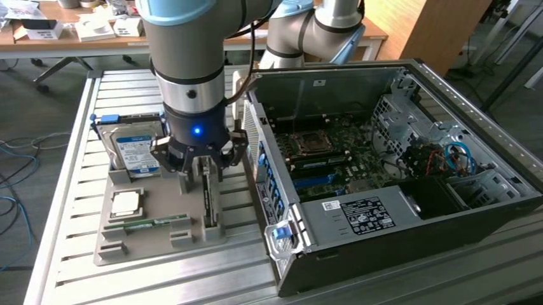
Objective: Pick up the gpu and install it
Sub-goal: 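Pick up the gpu and move the gpu toward the slot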
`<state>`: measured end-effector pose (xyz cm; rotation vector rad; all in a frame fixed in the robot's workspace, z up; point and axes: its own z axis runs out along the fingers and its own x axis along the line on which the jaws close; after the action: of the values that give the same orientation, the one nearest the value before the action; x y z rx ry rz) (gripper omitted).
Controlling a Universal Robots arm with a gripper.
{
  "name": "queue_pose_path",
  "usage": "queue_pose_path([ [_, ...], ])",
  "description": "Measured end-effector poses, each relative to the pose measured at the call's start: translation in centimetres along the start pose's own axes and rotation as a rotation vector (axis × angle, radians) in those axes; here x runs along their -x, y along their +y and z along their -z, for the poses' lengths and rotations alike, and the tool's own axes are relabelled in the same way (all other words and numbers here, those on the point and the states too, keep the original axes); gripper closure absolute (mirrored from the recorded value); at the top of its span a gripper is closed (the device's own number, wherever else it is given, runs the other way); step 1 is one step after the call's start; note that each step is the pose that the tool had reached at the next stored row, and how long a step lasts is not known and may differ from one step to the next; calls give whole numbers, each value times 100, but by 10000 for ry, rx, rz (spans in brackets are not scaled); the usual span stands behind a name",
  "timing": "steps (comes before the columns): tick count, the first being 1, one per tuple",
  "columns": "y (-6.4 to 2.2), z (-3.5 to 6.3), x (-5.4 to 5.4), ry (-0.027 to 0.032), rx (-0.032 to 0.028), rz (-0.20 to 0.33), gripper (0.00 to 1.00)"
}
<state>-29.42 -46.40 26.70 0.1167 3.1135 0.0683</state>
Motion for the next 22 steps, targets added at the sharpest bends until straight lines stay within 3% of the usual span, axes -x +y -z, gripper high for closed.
queue_pose_path([
  [12, -9, -187, -4, 0, -2, -22, 47],
  [22, 2, -229, -7, -10, -7, -234, 47],
])
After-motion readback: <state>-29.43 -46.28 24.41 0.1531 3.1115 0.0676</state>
